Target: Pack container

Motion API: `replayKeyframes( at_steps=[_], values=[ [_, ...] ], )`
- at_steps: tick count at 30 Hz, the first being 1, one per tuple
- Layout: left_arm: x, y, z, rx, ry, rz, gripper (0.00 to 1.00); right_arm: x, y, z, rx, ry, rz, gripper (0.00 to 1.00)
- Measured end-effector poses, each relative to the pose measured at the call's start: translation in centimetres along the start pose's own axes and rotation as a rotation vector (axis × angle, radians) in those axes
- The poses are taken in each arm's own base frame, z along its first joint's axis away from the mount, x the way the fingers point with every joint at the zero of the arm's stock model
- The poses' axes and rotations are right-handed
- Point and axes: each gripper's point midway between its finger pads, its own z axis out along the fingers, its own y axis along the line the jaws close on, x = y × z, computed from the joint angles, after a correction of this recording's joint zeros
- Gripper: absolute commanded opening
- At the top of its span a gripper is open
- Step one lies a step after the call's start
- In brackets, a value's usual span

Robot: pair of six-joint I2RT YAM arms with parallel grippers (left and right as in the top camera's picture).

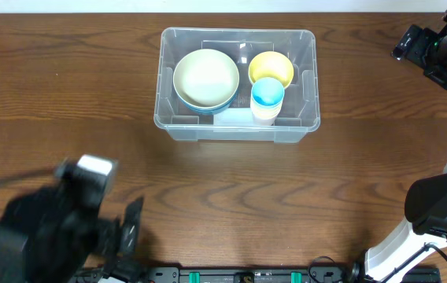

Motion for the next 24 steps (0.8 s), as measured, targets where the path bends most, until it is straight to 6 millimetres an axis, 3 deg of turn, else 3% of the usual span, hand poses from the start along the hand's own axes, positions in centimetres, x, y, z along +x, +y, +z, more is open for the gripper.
replayKeyframes(
  at_steps=[8,14,19,24],
  values=[
    [2.6,1.5,-4.3,-0.056,-0.211,-0.178,0.98,0.0,0.0,0.0,0.0,0.0,0.0,0.99],
    [4.6,2.6,-4.9,-0.163,-0.448,-0.302,0.98,0.0,0.0,0.0,0.001,0.001,0.0,0.99],
    [2.9,3.6,-2.9,-0.221,-0.652,-0.341,0.98,0.0,0.0,0.0,0.0,0.001,0.0,0.99],
    [0.6,4.8,2.7,-0.212,-0.743,-0.344,0.98,0.0,0.0,0.0,0.0,0.001,0.0,0.99]
  ],
)
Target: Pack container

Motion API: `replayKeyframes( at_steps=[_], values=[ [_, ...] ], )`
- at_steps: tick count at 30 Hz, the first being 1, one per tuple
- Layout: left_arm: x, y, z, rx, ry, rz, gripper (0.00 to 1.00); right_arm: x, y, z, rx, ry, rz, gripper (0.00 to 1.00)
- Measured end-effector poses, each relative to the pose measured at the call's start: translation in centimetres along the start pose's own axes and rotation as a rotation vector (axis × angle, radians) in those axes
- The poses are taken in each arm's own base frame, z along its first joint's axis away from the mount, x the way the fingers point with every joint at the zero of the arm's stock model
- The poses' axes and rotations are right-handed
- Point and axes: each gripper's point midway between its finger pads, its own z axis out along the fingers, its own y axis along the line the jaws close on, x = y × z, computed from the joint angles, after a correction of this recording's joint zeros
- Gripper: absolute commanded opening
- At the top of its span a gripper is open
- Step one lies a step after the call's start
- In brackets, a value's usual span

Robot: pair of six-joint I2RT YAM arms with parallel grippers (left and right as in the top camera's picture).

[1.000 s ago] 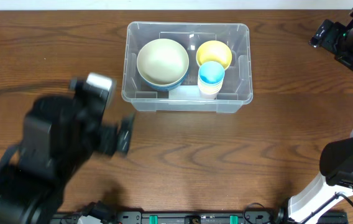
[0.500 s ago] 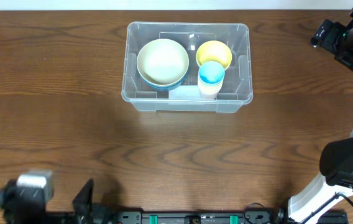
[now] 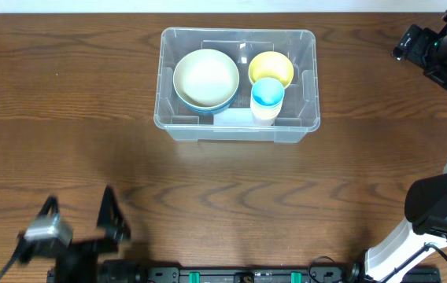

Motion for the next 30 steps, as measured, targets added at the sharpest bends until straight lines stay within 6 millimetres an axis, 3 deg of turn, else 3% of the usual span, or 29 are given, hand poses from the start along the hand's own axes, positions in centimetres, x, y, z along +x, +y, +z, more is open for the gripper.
replayKeyframes(
  at_steps=[4,10,13,24,30],
  values=[
    [2.2,-0.4,4.2,0.055,-0.06,-0.005,0.98,0.0,0.0,0.0,0.0,0.0,0.0,0.99],
    [6.7,0.0,7.5,0.086,-0.068,-0.004,0.98,0.0,0.0,0.0,0.0,0.0,0.0,0.99],
    [9.3,0.4,8.3,0.088,-0.04,-0.004,0.98,0.0,0.0,0.0,0.0,0.0,0.0,0.99],
    [15.8,1.2,9.5,0.088,0.075,-0.003,0.98,0.0,0.0,0.0,0.0,0.0,0.0,0.99],
    [16.0,1.3,9.6,0.082,0.077,-0.005,0.98,0.0,0.0,0.0,0.0,0.0,0.0,0.99]
  ],
)
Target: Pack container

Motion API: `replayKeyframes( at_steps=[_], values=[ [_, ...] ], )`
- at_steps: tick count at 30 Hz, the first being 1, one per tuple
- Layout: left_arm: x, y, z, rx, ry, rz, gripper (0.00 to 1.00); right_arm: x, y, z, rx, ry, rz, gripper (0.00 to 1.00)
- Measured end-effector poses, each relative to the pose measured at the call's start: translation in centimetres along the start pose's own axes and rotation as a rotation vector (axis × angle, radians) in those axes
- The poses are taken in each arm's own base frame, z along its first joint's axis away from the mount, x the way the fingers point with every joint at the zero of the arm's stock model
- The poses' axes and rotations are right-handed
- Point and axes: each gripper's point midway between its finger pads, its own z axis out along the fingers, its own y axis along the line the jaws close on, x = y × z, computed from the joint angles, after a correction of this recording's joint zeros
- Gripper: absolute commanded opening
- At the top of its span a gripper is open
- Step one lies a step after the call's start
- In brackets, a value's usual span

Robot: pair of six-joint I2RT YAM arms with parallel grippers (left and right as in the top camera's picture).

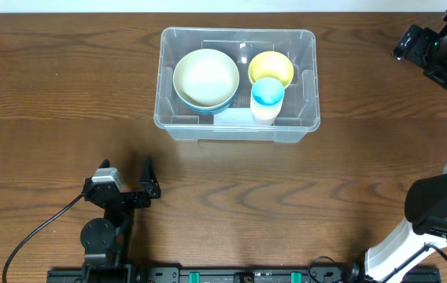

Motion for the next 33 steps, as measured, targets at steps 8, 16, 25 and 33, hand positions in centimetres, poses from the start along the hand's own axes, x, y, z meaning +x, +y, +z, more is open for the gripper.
replayKeyframes(
  at_steps=[8,16,25,33],
  values=[
    [0.0,0.0,0.0,0.0,0.0,0.0,0.98,0.0,0.0,0.0,0.0,0.0,0.0,0.99],
    [0.0,0.0,0.0,0.0,0.0,0.0,0.98,0.0,0.0,0.0,0.0,0.0,0.0,0.99],
    [0.0,0.0,0.0,0.0,0.0,0.0,0.98,0.0,0.0,0.0,0.0,0.0,0.0,0.99],
    [0.0,0.0,0.0,0.0,0.0,0.0,0.98,0.5,2.0,-3.1,-0.044,-0.057,-0.042,0.99]
  ],
)
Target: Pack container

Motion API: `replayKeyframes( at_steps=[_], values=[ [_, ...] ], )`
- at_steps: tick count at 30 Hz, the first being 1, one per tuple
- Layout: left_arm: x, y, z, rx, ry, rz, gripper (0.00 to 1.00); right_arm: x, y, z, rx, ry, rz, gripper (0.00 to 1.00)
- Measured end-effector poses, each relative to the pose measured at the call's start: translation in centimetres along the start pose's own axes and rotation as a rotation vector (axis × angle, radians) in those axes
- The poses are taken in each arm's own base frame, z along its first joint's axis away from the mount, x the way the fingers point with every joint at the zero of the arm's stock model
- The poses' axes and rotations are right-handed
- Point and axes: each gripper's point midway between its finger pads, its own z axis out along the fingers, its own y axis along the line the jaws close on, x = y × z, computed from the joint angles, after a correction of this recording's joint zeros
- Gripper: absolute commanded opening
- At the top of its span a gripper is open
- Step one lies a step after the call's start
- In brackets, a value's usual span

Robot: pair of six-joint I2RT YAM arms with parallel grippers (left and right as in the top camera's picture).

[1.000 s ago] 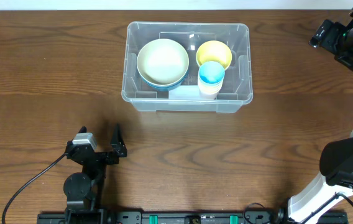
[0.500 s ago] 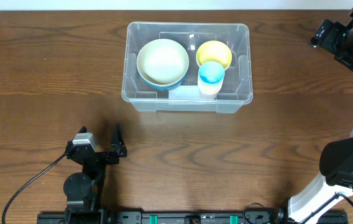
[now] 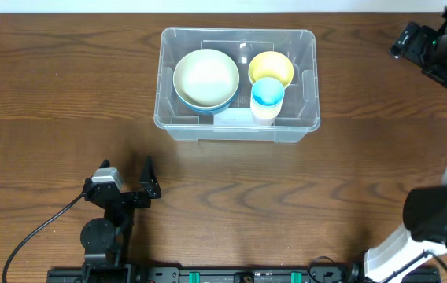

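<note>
A clear plastic container [image 3: 238,126] stands at the table's far middle. Inside it, a cream bowl [image 3: 206,77] rests in a blue bowl on the left. A yellow bowl [image 3: 271,67] and a pale cup with a blue inside [image 3: 267,97] fill the right side. My left gripper [image 3: 149,179] is folded low at the near left, well apart from the container, and its fingers show as one dark shape. The dark end of my right arm [image 3: 422,45] sits at the far right edge, with its fingers not clearly visible.
The left arm's base and black cable [image 3: 42,236] lie along the front edge. The right arm's white link and dark joint [image 3: 437,214] stand at the right edge. Brown wood tabletop [image 3: 66,102] surrounds the container.
The right arm's upper end has shifted slightly up and left, and its lower joint a little down. The left arm and the container's contents have not changed.
At the oldest moment the left arm was a large blurred shape at the near left. It was then lower, at the front edge, and then folded by its base, where it stays. The container held the same bowls and cup throughout.
</note>
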Motion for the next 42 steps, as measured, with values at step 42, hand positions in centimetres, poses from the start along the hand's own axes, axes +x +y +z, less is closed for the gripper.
replayKeyframes(
  at_steps=[42],
  values=[
    [0.0,0.0,0.0,-0.003,0.0,0.0,0.98,18.7,-1.3,-9.7,-0.467,-1.116,-0.375,0.99]
  ],
)
